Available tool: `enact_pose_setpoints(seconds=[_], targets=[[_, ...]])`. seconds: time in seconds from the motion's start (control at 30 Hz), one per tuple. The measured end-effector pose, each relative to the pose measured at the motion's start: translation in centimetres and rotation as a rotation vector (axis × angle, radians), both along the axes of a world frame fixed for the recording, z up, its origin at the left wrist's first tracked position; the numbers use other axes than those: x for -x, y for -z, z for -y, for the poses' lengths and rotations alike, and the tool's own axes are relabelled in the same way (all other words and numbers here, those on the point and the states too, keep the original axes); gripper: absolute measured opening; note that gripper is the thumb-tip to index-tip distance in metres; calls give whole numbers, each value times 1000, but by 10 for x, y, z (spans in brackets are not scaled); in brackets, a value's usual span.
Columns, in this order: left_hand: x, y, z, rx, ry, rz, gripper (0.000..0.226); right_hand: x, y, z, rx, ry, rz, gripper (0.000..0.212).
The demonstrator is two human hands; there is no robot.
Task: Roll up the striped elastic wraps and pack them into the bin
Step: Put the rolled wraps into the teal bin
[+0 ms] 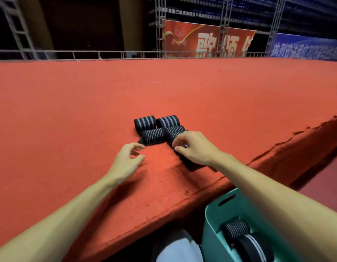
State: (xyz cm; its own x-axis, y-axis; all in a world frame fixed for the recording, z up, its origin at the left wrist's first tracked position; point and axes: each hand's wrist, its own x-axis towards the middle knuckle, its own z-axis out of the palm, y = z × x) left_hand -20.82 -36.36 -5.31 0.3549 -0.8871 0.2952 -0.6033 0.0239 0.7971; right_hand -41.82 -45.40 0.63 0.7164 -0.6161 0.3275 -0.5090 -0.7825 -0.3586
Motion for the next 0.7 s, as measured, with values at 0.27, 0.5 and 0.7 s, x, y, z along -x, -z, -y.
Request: enact_pose_setpoints(seconds=[0.27, 0.5, 0.7], targets=[[-23, 7, 89, -32, -82, 169, 48, -28, 22, 44, 22, 8, 23, 13], [-32, 11, 121, -213, -178, 534, 47, -28, 29, 59, 19, -6, 28, 13], [-32, 10, 93, -6, -77, 647, 40, -37, 25, 53, 11, 25, 0, 16]])
